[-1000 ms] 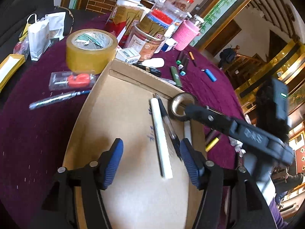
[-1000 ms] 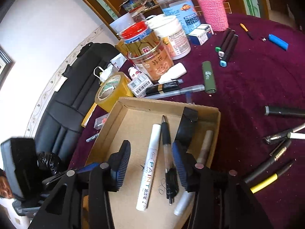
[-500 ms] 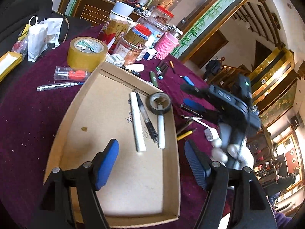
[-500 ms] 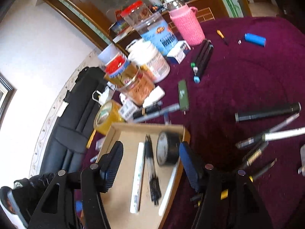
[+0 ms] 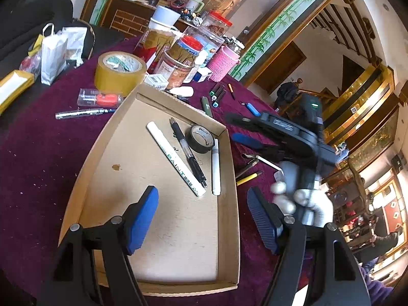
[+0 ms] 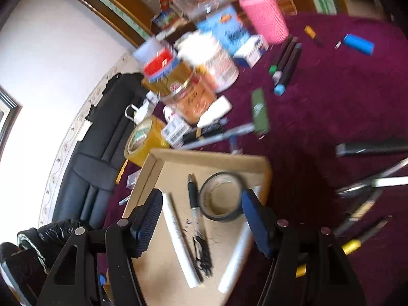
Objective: Organize rigid objects
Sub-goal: 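Withdraw both open tools from the tray back toward the pens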
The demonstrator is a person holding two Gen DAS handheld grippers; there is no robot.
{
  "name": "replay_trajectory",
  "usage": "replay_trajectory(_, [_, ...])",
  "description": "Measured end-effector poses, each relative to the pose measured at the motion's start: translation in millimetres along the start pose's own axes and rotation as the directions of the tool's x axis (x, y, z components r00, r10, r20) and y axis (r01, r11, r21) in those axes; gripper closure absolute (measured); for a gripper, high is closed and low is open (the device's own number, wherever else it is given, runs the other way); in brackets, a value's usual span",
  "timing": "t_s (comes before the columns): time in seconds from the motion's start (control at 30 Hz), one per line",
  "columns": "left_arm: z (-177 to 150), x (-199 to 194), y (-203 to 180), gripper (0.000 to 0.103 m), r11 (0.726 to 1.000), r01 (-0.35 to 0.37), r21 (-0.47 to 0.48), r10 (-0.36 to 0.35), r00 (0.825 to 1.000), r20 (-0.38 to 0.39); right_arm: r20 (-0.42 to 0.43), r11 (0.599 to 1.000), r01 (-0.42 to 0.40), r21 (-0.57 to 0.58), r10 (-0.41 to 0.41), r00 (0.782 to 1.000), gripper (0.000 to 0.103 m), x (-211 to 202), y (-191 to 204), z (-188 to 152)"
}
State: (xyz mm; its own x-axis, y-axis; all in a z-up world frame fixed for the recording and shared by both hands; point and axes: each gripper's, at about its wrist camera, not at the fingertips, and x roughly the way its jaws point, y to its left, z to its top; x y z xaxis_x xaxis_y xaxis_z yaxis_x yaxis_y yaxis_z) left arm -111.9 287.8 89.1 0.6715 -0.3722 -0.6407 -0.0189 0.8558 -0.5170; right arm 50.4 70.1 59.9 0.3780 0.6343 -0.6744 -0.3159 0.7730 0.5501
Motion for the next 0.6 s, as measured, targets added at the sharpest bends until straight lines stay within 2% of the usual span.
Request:
replay_trajectory(0.1, [-2.4, -1.3, -12.3, 0.027, 0.999, -0.034, 0.042, 0.033, 0.999, 0.026, 0.054, 0.997, 0.065, -0.039, -0.063, 0.997, 0.03, -34.6, -8.8, -4.1])
replay_trajectory(0.2, [-7.6, -2.1, -33.4, 0.027, 0.983, -0.137, 0.121, 0.126, 0.988, 0.088, 0.134, 0.983, 0.161, -0.085, -0.149, 0.98, 0.03, -75.5, -20.9, -9.2])
replay_trajectory(0.23, [-10.8, -4.8, -42.9, 0.027, 0.969, -0.194, 0.153, 0.174, 0.975, 0.136, 0.177, 0.974, 0.202, -0.104, -0.182, 0.967, 0.03, -93.1, -22.8, -11.9])
replay_trajectory(0.27, [-15.9, -10.6, -55.7, 0.027, 0.946, -0.266, 0.188, 0.224, 0.95, 0.217, 0.221, 0.962, 0.245, -0.123, -0.214, 0.952, 0.029, -108.9, -23.6, -15.2])
replay_trajectory(0.3, [-21.6, -17.4, -69.5, 0.027, 0.919, -0.326, 0.222, 0.255, 0.92, 0.297, 0.277, 0.942, 0.302, -0.148, -0.253, 0.927, 0.026, -126.4, -23.2, -19.1])
replay_trajectory(0.33, [-27.1, -24.3, -82.3, 0.027, 0.897, -0.363, 0.25, 0.26, 0.894, 0.365, 0.35, 0.91, 0.375, -0.175, -0.298, 0.888, 0.016, -146.7, -21.9, -25.6])
replay_trajectory(0.37, [-33.4, -31.9, -95.5, 0.018, 0.884, -0.379, 0.274, 0.242, 0.872, 0.426, 0.416, 0.879, 0.438, -0.191, -0.332, 0.847, 0.01, -162.2, -22.3, -32.0])
replay_trajectory(0.4, [-38.4, -38.4, -105.8, 0.001, 0.884, -0.371, 0.286, 0.209, 0.859, 0.468, 0.486, 0.842, 0.503, -0.194, -0.363, 0.795, 0.0, -178.1, -23.4, -40.2])
replay_trajectory(0.43, [-42.6, -41.9, -112.8, 0.0, 0.892, -0.345, 0.291, 0.168, 0.853, 0.494, 0.555, 0.81, 0.555, -0.187, -0.379, 0.74, 0.0, -192.7, -28.8, -49.3])
replay_trajectory(0.47, [-45.8, -40.9, -117.8, 0.0, 0.911, -0.283, 0.3, 0.104, 0.861, 0.498, 0.59, 0.798, 0.574, -0.184, -0.377, 0.714, 0.0, -201.2, -37.3, -55.7])
replay_trajectory(0.5, [-46.3, -31.7, -120.7, 0.0, 0.929, -0.197, 0.313, 0.039, 0.893, 0.447, 0.595, 0.795, 0.579, -0.179, -0.381, 0.707, 0.0, -206.4, -49.6, -58.3])
replay_trajectory(0.53, [-44.8, -10.8, -124.4, 0.0, 0.944, -0.102, 0.315, -0.007, 0.944, 0.329, 0.559, 0.798, 0.582, -0.155, -0.415, 0.717, 0.0, -207.0, -68.1, -56.3])
replay_trajectory(0.57, [-45.6, 11.7, -127.7, 0.0, 0.953, -0.043, 0.3, -0.024, 0.976, 0.216, 0.49, 0.815, 0.567, -0.12, -0.448, 0.748, 0.0, -204.7, -90.0, -51.6])
replay_trajectory(0.6, [-47.3, 27.0, -129.7, 0.0, 0.958, -0.014, 0.287, -0.031, 0.988, 0.152, 0.442, 0.836, 0.54, -0.093, -0.452, 0.775, 0.0, -202.7, -105.5, -48.6])
